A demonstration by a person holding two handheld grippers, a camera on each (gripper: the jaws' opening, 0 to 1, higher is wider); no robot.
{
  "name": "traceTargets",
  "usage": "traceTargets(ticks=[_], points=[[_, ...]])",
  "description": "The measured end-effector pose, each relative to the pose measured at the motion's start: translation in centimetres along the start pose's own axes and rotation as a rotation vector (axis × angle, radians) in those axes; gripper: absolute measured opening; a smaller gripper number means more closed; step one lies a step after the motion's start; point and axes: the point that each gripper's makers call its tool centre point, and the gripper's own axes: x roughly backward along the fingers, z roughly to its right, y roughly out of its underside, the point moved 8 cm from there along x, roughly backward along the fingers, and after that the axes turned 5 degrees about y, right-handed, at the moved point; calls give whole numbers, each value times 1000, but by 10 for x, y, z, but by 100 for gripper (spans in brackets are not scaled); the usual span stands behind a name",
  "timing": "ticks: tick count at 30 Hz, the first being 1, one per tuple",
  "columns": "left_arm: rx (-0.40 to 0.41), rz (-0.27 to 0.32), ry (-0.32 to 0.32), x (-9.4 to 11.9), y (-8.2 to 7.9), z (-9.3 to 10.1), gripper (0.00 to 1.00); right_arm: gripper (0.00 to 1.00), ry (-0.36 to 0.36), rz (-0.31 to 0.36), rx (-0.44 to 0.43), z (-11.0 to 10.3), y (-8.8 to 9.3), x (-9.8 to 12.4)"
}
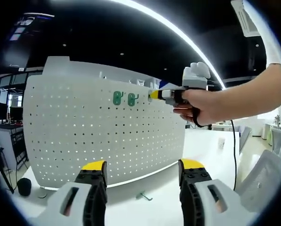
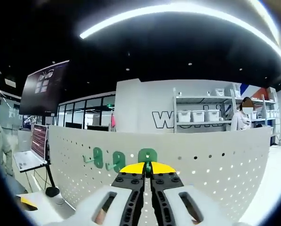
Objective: Insert the hook assembly into the mounting plate slot until the hook locks in place.
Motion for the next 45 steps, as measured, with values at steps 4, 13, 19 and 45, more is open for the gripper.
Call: traceTargets(ticks=[4, 13, 19, 45], points=[[1, 4, 2, 0, 1, 0, 63, 1, 4, -7, 12, 1, 1, -2], [3, 3, 6, -1, 2, 1, 63, 1, 9, -13, 8, -1, 3, -7], [3, -5, 3, 0, 3, 0, 63, 1, 4, -15, 1, -2, 5, -12], [23, -21, -6, 1, 8, -4, 62, 1, 63, -55, -13, -7, 13, -25]])
